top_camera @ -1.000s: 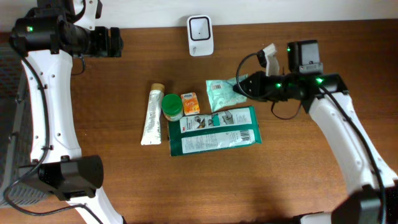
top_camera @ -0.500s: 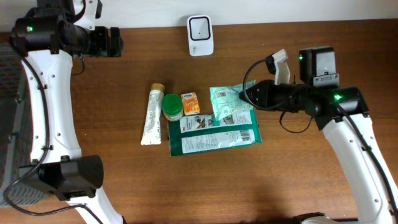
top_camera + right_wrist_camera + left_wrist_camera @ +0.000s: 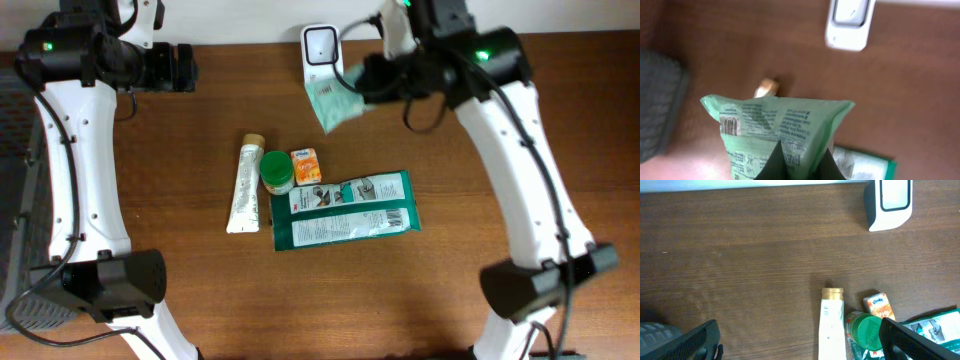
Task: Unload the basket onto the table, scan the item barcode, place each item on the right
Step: 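Grasp the green packet with the right gripper and lift it, then hold the packet's barcode in front of the white scanner with the right gripper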
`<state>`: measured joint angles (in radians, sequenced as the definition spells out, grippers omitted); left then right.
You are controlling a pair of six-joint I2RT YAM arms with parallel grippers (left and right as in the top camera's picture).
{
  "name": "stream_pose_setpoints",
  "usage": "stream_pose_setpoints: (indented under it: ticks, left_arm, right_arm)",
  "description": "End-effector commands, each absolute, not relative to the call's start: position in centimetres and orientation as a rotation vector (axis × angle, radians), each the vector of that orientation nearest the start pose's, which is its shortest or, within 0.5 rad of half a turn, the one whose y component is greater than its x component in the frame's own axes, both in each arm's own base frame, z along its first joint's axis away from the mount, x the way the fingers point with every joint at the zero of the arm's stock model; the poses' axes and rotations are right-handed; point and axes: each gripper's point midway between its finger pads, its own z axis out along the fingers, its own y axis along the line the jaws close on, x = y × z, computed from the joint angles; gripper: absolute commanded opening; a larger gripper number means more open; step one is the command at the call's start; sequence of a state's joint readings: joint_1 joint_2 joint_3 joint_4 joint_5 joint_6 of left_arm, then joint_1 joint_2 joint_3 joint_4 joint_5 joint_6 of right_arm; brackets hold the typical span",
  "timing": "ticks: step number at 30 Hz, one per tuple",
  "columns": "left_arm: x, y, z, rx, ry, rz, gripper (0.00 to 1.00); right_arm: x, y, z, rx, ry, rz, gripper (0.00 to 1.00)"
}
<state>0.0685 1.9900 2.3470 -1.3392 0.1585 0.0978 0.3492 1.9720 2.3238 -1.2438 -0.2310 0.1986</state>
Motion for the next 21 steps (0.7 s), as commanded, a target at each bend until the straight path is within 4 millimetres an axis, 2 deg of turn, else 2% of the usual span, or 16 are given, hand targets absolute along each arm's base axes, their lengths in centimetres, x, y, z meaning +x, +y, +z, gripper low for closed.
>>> stream_pose_setpoints:
  ticks: [1, 3, 7, 11, 17, 21]
  left_arm:
    - [47.1, 0.3, 29.9, 0.125, 2.521, -0.140, 0.99]
    - [47.1, 0.3, 29.9, 0.125, 2.521, -0.140, 0.99]
    - [47.1, 0.3, 29.9, 0.125, 2.521, -0.140, 0.99]
    - [47.1, 0.3, 29.9, 0.125, 2.521, -0.140, 0.99]
    - [47.1, 0.3, 29.9, 0.125, 2.522, -0.140, 0.99]
    - [47.1, 0.3, 29.9, 0.125, 2.521, -0.140, 0.99]
  right_arm:
    - [49.2, 19.1, 30.4, -0.309, 2.366, 0.135, 0.04]
    - [53.0, 19.7, 28.8, -0.380, 2.261, -0.089, 0.04]
    - [57.0, 21.1, 26.5, -0.574, 2.133, -0.306, 0.04]
    - [60.6, 21.9, 25.7, -0.696, 1.978, -0.491, 0.04]
    - [64.7, 23.8, 25.9, -0.873, 1.714, -0.675, 0.04]
    - [66.5, 24.8, 24.8, -0.939, 1.590, -0.770, 0.04]
